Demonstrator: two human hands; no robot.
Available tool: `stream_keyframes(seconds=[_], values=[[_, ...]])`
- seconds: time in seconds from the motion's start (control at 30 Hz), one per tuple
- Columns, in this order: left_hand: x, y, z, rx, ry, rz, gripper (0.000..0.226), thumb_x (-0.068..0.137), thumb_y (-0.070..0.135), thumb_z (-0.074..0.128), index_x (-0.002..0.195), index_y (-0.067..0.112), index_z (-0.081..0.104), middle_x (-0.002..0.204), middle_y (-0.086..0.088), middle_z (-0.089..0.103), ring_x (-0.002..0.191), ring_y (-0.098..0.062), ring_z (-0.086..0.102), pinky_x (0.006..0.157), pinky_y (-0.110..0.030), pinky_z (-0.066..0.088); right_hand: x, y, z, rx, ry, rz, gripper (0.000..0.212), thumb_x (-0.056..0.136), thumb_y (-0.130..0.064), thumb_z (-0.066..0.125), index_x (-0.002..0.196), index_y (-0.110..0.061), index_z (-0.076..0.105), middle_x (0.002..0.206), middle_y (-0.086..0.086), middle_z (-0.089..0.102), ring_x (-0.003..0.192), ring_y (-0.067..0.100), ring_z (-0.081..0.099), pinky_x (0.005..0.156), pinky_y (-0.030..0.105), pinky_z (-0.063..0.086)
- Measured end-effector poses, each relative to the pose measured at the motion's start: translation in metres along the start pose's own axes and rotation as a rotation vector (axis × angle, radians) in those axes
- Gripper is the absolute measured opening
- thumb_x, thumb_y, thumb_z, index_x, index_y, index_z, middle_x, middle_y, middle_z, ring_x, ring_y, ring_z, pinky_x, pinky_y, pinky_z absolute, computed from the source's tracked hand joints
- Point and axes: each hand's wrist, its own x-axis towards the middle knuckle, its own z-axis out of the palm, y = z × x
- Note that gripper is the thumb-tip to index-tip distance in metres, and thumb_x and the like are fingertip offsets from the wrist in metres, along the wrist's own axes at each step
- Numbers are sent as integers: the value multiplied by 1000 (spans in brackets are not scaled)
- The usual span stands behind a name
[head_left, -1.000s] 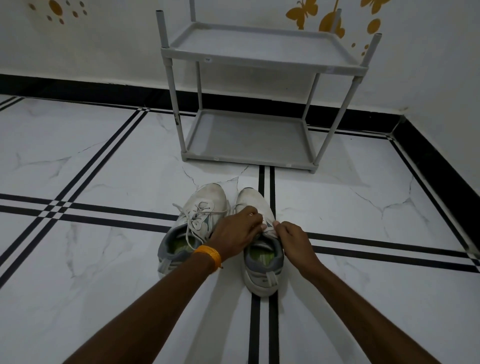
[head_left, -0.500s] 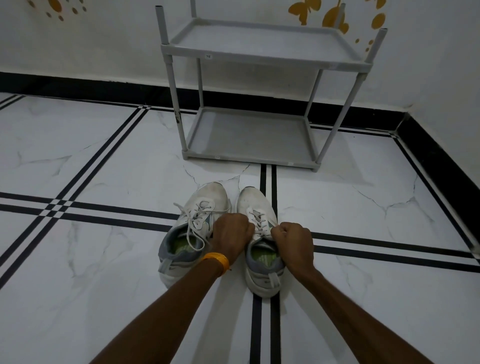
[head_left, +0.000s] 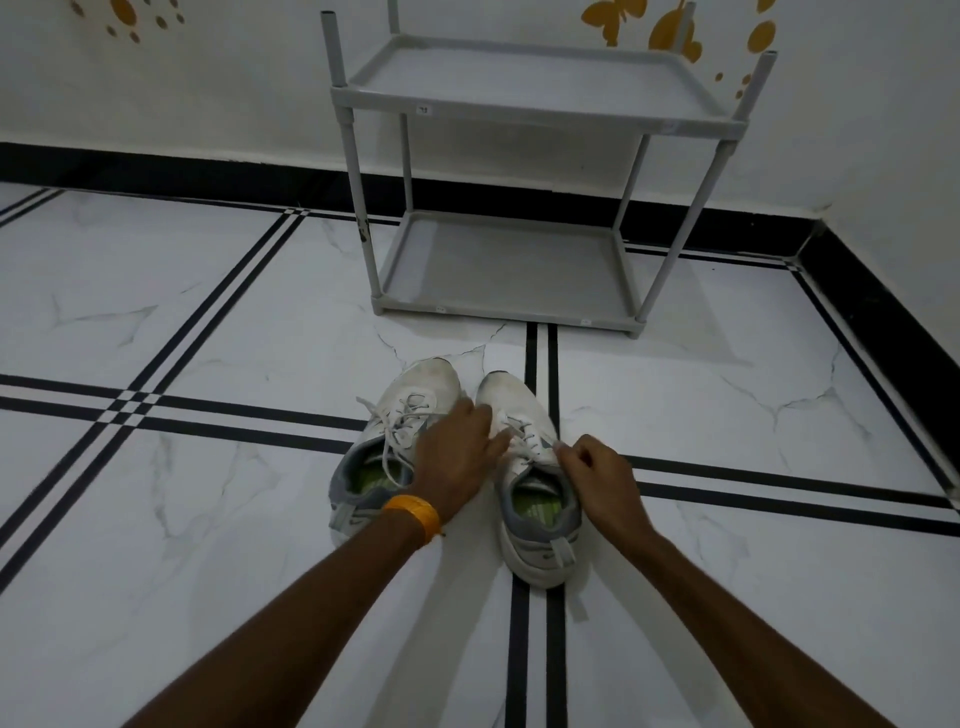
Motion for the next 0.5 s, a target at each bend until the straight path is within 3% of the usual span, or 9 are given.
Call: stream_keyframes(seconds=[0.07,0.13,0.2,0.27,0.3,0.4,0.5], values=[[-2,-17,-30,-46,145,-16,38,89,53,52,108,20,53,107,1,49,76,-16,53,62,-30,45,-6,0,-7,70,-141,44,30,88,-48,63,88,-18,57,79,-3,62,69,12,58,56,23,41],[0,-57,-55,16,117,-139,53,82,54,59,124,25,48,113,-2,53,86,-22,59,71,-33,50,-9,3,-7,60,-230,89,35,83,-47,69,105,-24,57,93,-5,64,81,14,62,55,20,41],[-2,-88,-80,-67,-167,-374,65,75,57,66,129,27,44,116,-5,61,94,-25,62,79,-35,53,-6,5,-2,17,-232,86,35,83,-35,70,113,-22,58,99,-1,65,85,17,62,58,24,43],[-13,-97,-92,-336,-503,-540,47,81,53,67,116,28,50,109,-6,65,82,-16,59,65,-25,52,-2,0,3,-16,-231,70,27,86,-22,64,112,-15,61,97,5,66,81,20,62,60,29,46],[-19,-97,-91,-414,-591,-554,40,82,49,68,113,30,49,102,-4,64,76,-12,57,55,-20,48,0,-2,5,-18,-241,64,23,87,-19,62,109,-12,61,95,6,65,80,20,61,61,30,47],[-29,-107,-65,-530,-517,-546,63,79,34,76,129,32,38,103,-10,66,72,-17,57,48,-22,42,2,-8,13,-47,-221,24,19,91,-17,57,108,-9,62,94,4,63,86,21,60,72,33,49],[-34,-99,-36,-571,-324,-480,57,83,23,68,131,26,37,105,-12,66,72,-19,56,47,-23,44,3,-3,23,-123,-160,-9,24,91,-26,52,108,-13,63,98,7,66,91,24,62,80,38,53]])
